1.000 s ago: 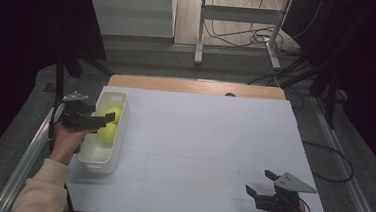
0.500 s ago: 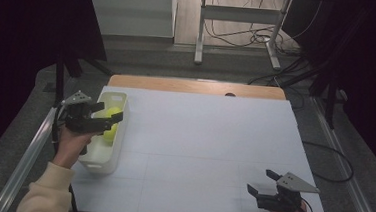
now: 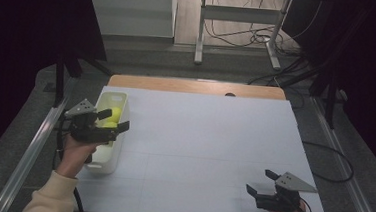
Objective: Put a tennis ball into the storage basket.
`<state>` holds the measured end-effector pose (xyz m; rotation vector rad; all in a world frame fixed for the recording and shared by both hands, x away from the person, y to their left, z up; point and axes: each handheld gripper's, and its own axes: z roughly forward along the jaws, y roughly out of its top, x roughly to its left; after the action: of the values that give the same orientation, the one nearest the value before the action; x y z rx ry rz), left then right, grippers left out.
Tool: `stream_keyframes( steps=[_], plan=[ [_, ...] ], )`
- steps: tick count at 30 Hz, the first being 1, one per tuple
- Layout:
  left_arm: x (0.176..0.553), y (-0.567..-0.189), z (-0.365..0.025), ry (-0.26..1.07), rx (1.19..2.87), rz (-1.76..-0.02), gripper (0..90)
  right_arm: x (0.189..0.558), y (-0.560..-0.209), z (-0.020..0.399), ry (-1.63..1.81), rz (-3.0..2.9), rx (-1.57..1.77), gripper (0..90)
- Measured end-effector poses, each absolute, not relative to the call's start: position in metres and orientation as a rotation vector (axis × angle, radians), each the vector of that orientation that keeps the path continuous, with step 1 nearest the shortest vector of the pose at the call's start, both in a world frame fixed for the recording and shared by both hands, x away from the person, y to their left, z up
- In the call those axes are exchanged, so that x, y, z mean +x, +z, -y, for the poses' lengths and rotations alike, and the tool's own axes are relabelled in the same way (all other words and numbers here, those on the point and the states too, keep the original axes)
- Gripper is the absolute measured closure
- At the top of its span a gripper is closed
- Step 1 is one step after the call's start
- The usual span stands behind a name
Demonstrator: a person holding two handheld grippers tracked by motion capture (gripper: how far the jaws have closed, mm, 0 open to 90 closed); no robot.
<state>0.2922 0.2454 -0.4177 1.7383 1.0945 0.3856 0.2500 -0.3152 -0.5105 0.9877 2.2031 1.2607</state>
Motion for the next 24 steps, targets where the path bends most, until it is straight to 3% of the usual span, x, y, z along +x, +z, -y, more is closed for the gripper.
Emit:
stream_keyframes(
  steps=[24],
  plan=[
    [0.269,-0.439,-0.190,0.296,1.828,-0.958,12.1,0.249,-0.511,0.315,1.242,-2.209,0.988,11.9]
  ],
)
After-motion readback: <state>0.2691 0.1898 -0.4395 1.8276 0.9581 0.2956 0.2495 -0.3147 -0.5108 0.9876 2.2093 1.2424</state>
